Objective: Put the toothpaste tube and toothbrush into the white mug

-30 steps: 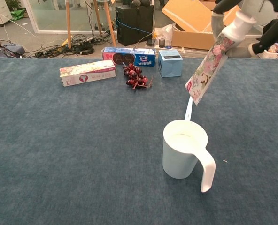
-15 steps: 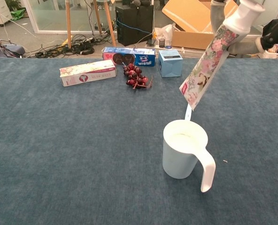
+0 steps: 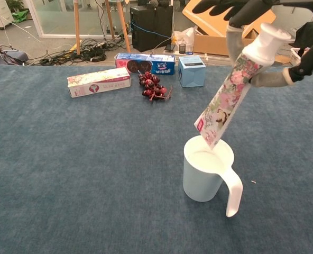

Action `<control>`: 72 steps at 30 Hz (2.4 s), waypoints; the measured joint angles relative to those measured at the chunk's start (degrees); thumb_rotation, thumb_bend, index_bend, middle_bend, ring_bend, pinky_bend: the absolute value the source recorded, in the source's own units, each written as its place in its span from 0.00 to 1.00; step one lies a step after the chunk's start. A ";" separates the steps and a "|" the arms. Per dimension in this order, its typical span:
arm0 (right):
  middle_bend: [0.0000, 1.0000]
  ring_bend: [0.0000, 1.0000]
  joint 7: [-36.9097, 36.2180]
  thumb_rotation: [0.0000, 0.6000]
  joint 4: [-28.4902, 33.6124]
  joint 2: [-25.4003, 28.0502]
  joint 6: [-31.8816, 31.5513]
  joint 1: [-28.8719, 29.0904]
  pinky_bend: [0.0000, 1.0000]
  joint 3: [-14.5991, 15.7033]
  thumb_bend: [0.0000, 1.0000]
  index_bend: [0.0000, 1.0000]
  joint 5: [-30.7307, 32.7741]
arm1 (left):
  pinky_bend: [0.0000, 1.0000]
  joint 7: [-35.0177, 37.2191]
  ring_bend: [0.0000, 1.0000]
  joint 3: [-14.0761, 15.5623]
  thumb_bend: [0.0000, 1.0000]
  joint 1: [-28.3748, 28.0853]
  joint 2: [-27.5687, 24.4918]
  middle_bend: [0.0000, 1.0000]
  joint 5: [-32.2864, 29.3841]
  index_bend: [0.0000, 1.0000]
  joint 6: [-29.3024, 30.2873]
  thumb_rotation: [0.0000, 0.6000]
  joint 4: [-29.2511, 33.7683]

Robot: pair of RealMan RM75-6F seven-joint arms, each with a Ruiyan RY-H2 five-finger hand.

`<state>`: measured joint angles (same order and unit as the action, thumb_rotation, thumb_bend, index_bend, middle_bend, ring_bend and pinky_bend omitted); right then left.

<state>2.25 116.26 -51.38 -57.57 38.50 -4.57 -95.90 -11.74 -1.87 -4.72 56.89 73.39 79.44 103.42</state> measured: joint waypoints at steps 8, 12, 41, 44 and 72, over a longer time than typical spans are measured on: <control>0.03 0.00 -0.62 1.00 -1.50 -1.53 1.87 0.41 0.11 0.48 0.25 0.65 0.55 | 0.07 0.14 0.10 -0.01 0.07 0.10 0.00 0.15 0.09 0.33 0.16 1.00 -0.02; 0.03 0.00 -0.87 1.00 -2.24 -2.26 2.55 0.61 0.11 0.60 0.25 0.65 0.91 | 0.07 0.16 0.10 -0.03 0.07 0.11 0.01 0.15 0.20 0.33 0.23 1.00 -0.01; 0.03 0.00 3.94 1.00 -7.62 -9.89 12.84 5.16 0.11 0.56 0.25 0.65 9.73 | 0.07 0.98 0.09 0.16 0.07 0.50 -0.49 0.16 0.85 0.33 0.64 1.00 0.39; 0.03 0.00 4.37 1.00 -9.03 -11.42 13.62 5.62 0.11 0.64 0.25 0.65 10.51 | 0.07 1.28 0.09 0.15 0.07 0.58 -0.63 0.16 1.01 0.33 0.77 1.00 0.43; 0.03 0.00 4.67 1.00 -13.97 -17.48 16.51 8.47 0.11 1.62 0.24 0.62 13.21 | 0.07 1.70 0.10 0.13 0.07 0.89 -1.22 0.16 1.92 0.33 1.46 1.00 1.07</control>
<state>6.92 102.29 -68.86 -41.06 46.98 -2.95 -82.69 -10.04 -1.74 -3.83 55.67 75.31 80.90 104.49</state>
